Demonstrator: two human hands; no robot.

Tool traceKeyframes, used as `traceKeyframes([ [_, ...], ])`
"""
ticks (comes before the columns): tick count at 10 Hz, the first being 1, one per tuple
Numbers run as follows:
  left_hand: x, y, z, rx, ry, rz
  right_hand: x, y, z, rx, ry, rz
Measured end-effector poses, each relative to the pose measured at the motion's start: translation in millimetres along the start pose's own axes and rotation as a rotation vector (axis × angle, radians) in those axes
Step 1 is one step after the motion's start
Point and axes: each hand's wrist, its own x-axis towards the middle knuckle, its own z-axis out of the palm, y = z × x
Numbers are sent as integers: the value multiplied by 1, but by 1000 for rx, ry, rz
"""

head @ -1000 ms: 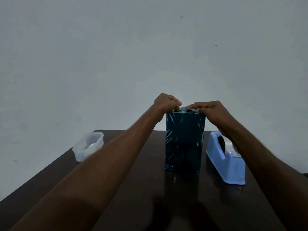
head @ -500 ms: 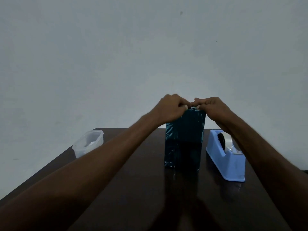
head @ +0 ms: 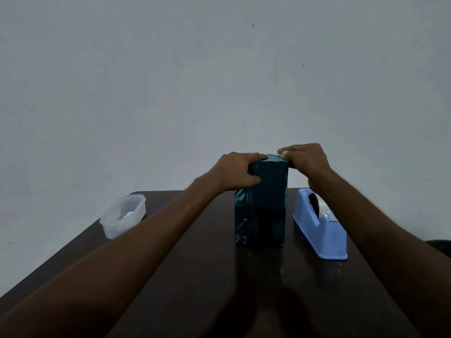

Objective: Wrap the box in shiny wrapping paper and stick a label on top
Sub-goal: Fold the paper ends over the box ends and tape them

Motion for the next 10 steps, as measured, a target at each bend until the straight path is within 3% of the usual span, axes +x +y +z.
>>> traceKeyframes([
  [1, 0, 4, -1, -3, -34, -5, -10, 8, -15, -28, 102, 70],
  [2, 0, 7, 0, 5, -36, -10, -28, 13, -36, -611, 89, 2],
  [3, 2, 12, 3, 16, -25, -5, -48, 13, -50, -1003, 45, 74],
  [4, 6, 14, 7, 19, -5, -4, -60, 14, -56, -1091, -20, 182],
  [6, 14, 21, 13, 26, -8, -24, -63, 16, -61, -881, -75, 349],
  [8, 17, 24, 15, 11, -22, -32, -54, 33, -72, -462, -130, 626],
  [9, 17, 24, 16, 6, -24, -28, -59, 34, -75, -518, -337, 554],
  [10, 15, 25, 16, -2, -14, -21, -60, 36, -77, -466, -194, 585],
])
